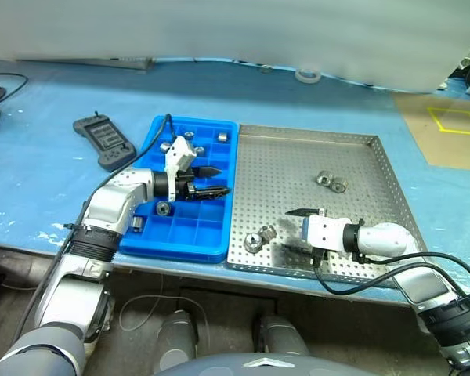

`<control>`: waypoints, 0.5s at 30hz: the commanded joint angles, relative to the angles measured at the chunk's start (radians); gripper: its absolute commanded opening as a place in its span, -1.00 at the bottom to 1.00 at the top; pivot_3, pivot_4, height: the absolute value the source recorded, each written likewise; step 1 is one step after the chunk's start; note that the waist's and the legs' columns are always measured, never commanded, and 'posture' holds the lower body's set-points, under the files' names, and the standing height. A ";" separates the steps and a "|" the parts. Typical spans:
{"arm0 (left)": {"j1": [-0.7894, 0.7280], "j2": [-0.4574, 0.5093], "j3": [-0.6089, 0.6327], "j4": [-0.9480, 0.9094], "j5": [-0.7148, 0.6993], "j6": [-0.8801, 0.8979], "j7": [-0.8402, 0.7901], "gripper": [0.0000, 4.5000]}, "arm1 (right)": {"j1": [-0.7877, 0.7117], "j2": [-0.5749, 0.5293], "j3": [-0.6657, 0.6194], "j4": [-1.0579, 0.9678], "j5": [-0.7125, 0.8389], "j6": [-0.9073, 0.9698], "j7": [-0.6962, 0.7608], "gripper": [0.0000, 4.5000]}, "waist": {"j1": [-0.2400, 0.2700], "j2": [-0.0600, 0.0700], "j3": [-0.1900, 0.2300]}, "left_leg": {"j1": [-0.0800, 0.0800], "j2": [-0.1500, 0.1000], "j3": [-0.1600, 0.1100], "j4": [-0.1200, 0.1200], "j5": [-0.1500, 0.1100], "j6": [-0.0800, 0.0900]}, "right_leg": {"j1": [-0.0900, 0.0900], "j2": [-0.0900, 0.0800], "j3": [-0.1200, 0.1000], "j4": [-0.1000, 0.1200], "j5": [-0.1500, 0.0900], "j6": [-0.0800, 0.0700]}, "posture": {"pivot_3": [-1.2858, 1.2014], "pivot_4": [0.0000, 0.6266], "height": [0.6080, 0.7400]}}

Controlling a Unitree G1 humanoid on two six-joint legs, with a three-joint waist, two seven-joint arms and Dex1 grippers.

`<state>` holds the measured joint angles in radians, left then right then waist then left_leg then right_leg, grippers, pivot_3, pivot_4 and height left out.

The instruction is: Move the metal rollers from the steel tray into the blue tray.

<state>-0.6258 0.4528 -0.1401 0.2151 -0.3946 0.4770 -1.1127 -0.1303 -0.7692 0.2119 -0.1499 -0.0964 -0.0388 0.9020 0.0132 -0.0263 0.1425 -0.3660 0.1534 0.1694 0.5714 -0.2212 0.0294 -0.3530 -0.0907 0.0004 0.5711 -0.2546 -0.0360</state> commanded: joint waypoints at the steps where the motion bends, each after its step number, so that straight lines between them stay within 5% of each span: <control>1: -0.012 -0.024 -0.004 -0.039 -0.002 0.002 0.008 0.61 | -0.009 0.006 -0.014 0.005 -0.007 -0.025 -0.020 0.69 | 0.001 0.000 0.000 | -0.001 0.000 0.000 0.001 -0.001 0.001 | 0.000 0.000 0.000 0.000 0.000 0.000 | -0.12 -0.52 1.00; 15: -0.024 -0.064 -0.025 -0.023 0.021 0.005 -0.004 0.61 | -0.056 0.098 0.088 0.001 -0.073 -0.004 -0.031 0.69 | -0.017 0.000 0.000 | -0.001 0.000 0.001 0.002 -0.001 0.002 | 0.000 -0.001 0.000 0.000 0.000 0.000 | -0.14 -0.52 1.00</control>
<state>-0.6270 0.3884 -0.1672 0.2029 -0.3715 0.4884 -1.1082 -0.1651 -0.6742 0.2933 -0.1481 -0.1584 -0.0223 0.8702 -0.0035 -0.0260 0.1424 -0.3671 0.1533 0.1703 0.5739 -0.2224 0.0314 -0.3534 -0.0914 0.0005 0.5714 -0.2546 -0.0361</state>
